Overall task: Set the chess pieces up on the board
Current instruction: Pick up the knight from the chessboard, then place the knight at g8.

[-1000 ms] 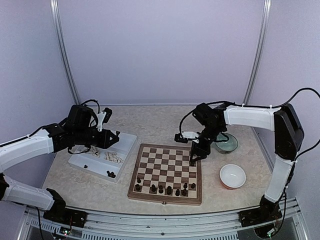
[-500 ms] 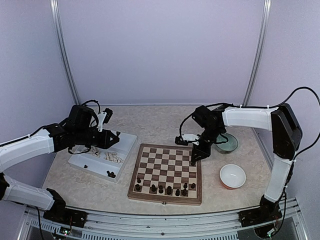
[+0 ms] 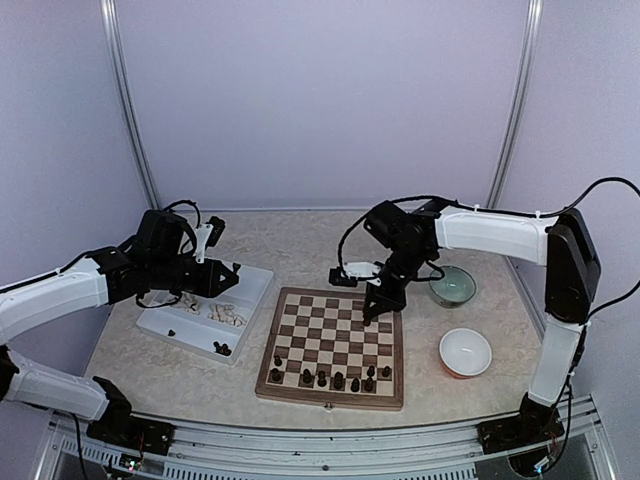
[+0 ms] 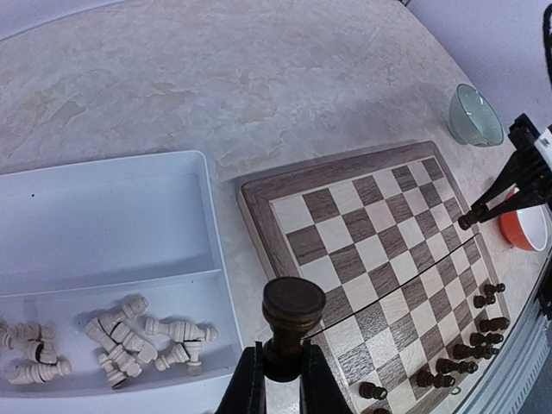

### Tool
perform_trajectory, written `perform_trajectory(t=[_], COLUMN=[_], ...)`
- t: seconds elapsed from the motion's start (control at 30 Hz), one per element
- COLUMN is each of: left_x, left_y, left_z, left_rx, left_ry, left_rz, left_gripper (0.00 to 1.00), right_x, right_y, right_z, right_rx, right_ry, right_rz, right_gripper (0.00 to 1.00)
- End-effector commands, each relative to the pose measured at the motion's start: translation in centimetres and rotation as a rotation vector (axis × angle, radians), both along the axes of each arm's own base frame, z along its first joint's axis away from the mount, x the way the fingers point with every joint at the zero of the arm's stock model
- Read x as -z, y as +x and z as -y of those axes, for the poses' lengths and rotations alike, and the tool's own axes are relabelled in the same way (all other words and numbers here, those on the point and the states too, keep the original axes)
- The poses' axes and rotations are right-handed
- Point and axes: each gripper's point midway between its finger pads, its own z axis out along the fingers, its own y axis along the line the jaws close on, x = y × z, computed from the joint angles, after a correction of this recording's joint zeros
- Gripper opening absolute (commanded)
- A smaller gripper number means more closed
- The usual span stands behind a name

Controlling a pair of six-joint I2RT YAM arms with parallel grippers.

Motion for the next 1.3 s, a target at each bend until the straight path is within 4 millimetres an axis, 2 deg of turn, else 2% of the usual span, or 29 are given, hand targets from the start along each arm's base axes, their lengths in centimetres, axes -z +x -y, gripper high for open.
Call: perform_trajectory(t=[0.0,0.17,0.3,0.5,0.77,1.27], left_x=[0.0,-0.2,-0.5,-1.0,-1.2,-1.2], left_y=[0.3,0.4,0.6,0.7,0.6,0.7], left_z=[-0.1,-0.3,-0.7,-1.0,-1.1,-1.2], left_rx=[-0.001,-0.010,-0.021,-0.026,-0.025,-0.024], left_ry=[-0.008,-0.009,-0.015,-0.031,-0.036,-0.044], left_rz=[0.007,0.010,0.019,0.025,0.032,0.026], left_gripper=[0.04,0.04,0.04,0.04,0.04,0.04], right_x=[-3.9,-5.1,-4.4,-2.9,0.2,1.6], right_y=[-2.2,-5.9,-8.5,-10.4,-11.5,-12.9], right_z=[-5.1,-9.8,-12.8,-16.0,-16.4,-16.9], right_rx=[-0.149,-0.300,-0.376,-0.431,-0.467,-0.493], right_ry=[0.103,0.142,0.133,0.096,-0.008,-0.029], right_rz=[0.060,0.053,0.047,0.033,0.028,0.009], right_gripper=[0.02,0.02,0.02,0.02,0.02,0.03])
